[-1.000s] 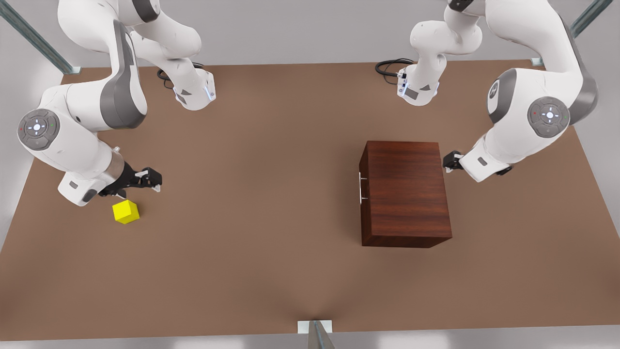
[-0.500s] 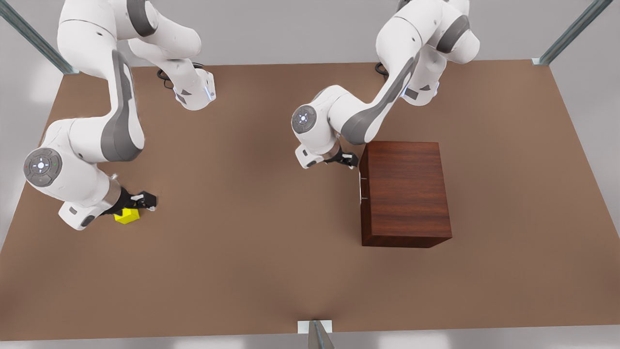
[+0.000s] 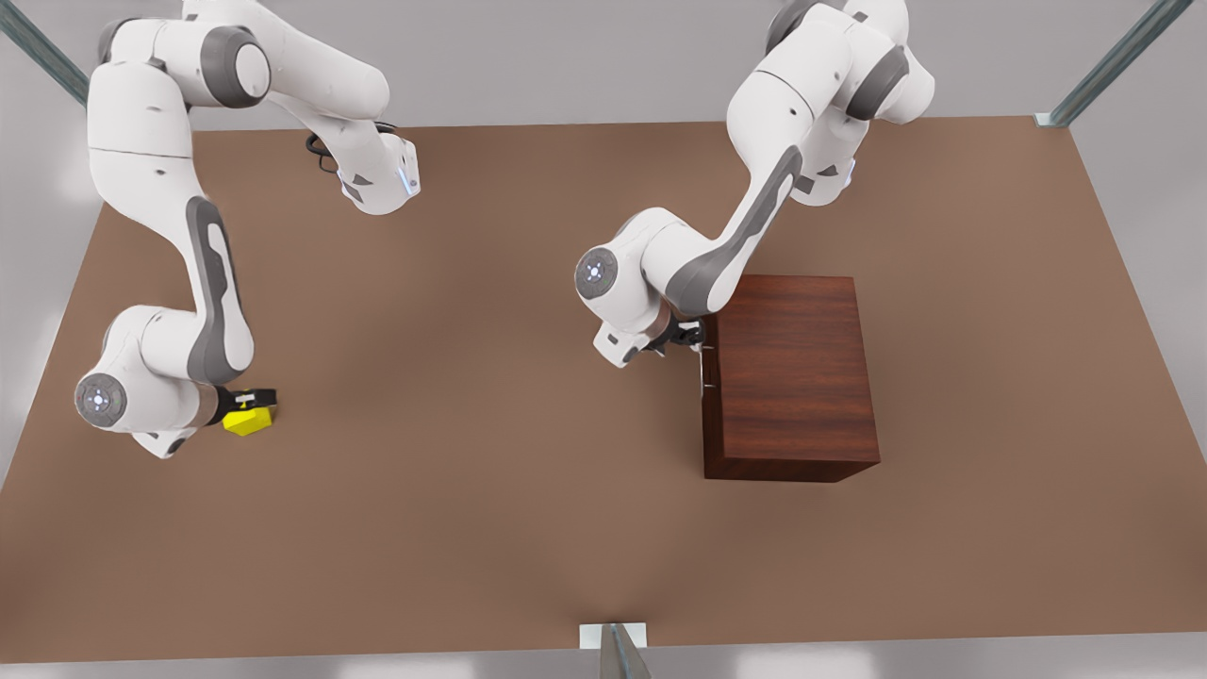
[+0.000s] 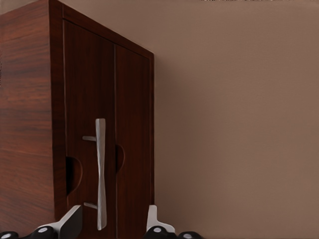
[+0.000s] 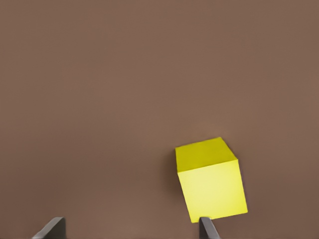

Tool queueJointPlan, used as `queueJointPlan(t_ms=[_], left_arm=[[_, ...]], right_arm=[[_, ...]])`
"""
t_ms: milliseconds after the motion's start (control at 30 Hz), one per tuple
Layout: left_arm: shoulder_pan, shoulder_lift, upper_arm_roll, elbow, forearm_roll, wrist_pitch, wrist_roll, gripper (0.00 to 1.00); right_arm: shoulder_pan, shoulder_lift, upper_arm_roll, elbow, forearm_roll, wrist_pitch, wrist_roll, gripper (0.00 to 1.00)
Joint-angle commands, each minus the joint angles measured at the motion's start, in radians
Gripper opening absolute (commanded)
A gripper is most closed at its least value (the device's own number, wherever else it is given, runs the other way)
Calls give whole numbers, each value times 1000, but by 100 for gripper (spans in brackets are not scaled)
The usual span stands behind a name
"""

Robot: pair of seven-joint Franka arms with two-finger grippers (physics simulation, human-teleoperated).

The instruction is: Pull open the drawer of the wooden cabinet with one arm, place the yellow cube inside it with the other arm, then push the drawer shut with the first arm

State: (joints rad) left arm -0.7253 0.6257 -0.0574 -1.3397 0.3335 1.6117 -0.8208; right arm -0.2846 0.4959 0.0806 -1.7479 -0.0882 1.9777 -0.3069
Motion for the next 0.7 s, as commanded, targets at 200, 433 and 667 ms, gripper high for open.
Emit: queueJointPlan(t_ms=[200,433,667], left_arm=[[10,-1,1,-23,24,2,-162,70],[36,20,1,-24,33,31,-127,70],[36,52,1,-24,38,56,-129,68]], right_arm=[[-50,73,-1,-1,-56,219,-359,100],[-60,98,-1,-2,-108,242,-380,100],[-62,115,1,-25,-108,240,-403,100]])
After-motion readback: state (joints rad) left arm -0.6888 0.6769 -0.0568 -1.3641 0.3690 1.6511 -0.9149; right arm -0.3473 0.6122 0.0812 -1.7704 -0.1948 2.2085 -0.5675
